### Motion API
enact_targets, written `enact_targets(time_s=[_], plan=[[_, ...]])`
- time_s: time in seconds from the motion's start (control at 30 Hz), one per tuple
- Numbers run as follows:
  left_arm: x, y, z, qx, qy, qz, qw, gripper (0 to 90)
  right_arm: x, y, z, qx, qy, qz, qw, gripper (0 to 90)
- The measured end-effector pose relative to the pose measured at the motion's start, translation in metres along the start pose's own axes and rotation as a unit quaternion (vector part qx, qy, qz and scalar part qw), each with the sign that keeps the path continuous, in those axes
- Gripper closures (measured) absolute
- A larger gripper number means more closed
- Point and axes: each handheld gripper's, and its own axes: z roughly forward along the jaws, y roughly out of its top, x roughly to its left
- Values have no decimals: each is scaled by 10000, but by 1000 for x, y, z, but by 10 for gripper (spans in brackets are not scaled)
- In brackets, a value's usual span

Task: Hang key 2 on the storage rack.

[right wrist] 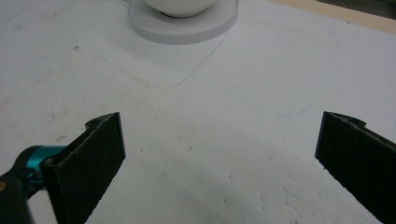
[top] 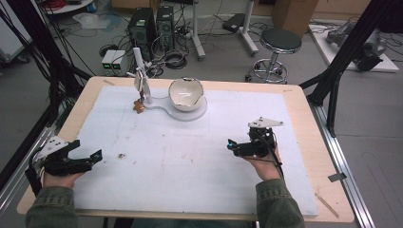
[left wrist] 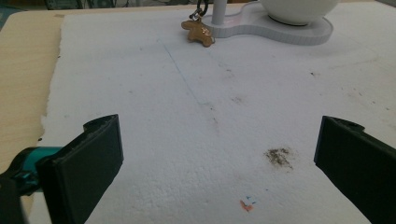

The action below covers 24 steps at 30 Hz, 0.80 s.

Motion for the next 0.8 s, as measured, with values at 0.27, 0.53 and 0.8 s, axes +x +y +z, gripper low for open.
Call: enact_targets(time_s=[0.27,0.53,0.8], plan=[[0,0,0,-8,2,-6,10000,17,-3,-14,-8,-138,-39,177,9997,4],[0,0,0,-10,1,-6,10000,17,-6,-26,-15,-281,-71,361,9989,4],[0,0,0,-9,2,0,10000,17,-8,-38,-18,-472,-182,481,9976,4]])
